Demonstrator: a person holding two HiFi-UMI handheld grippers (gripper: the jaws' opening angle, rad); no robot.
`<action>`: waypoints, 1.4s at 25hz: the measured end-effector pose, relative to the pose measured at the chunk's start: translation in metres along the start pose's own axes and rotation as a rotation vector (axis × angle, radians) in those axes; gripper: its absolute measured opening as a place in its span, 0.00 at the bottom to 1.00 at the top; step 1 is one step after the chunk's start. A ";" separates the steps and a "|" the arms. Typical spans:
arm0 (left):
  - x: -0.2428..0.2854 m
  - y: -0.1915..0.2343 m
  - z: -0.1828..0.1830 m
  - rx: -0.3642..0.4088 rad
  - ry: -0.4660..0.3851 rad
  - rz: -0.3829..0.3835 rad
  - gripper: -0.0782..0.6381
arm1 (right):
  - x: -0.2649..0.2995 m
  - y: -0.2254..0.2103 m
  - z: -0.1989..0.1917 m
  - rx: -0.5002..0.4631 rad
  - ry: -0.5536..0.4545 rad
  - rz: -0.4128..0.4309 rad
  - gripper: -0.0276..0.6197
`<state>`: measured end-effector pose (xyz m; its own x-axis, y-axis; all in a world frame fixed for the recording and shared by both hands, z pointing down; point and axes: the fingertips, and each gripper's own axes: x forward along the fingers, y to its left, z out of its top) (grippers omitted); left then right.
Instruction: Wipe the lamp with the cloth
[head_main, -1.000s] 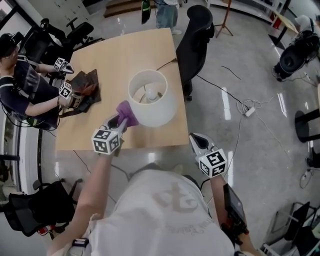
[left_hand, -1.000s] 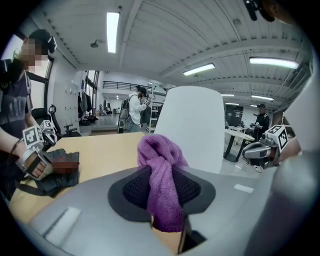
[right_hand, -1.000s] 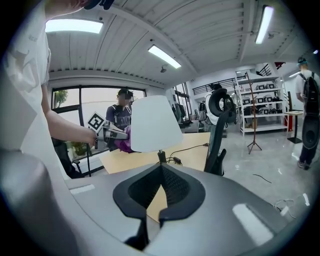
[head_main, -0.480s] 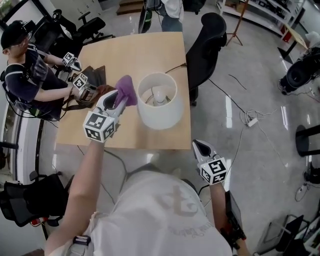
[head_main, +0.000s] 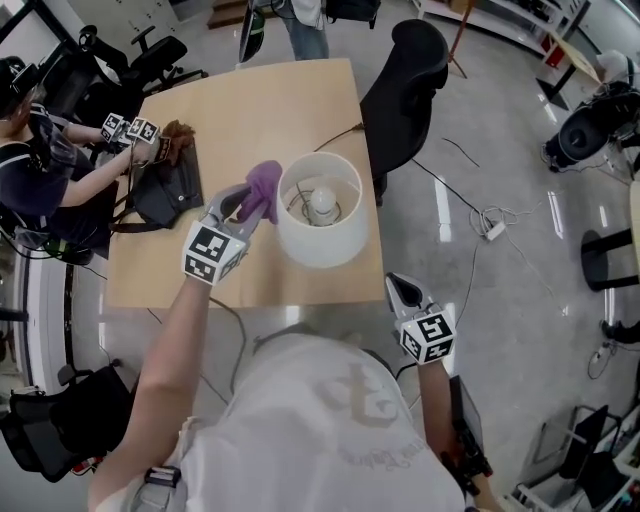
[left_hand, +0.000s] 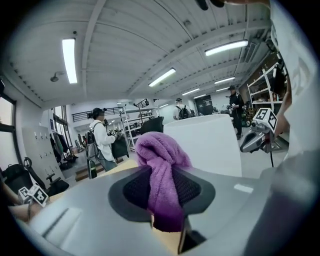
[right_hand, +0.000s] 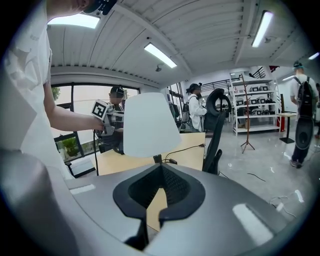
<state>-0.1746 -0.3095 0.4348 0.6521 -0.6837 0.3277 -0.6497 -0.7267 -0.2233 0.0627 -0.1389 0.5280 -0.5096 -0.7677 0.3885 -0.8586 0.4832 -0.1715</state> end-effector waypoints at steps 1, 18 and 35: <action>0.003 0.000 -0.008 -0.005 0.014 -0.010 0.26 | 0.002 0.001 0.001 0.000 0.000 -0.005 0.06; 0.034 0.022 -0.085 -0.155 0.131 -0.073 0.26 | 0.013 0.000 0.009 0.029 0.016 -0.122 0.06; 0.042 0.026 0.054 0.049 -0.145 -0.374 0.26 | 0.011 -0.003 0.011 0.069 -0.006 -0.210 0.06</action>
<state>-0.1431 -0.3607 0.3931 0.8907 -0.3714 0.2622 -0.3402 -0.9271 -0.1576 0.0589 -0.1529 0.5230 -0.3193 -0.8509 0.4171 -0.9476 0.2824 -0.1494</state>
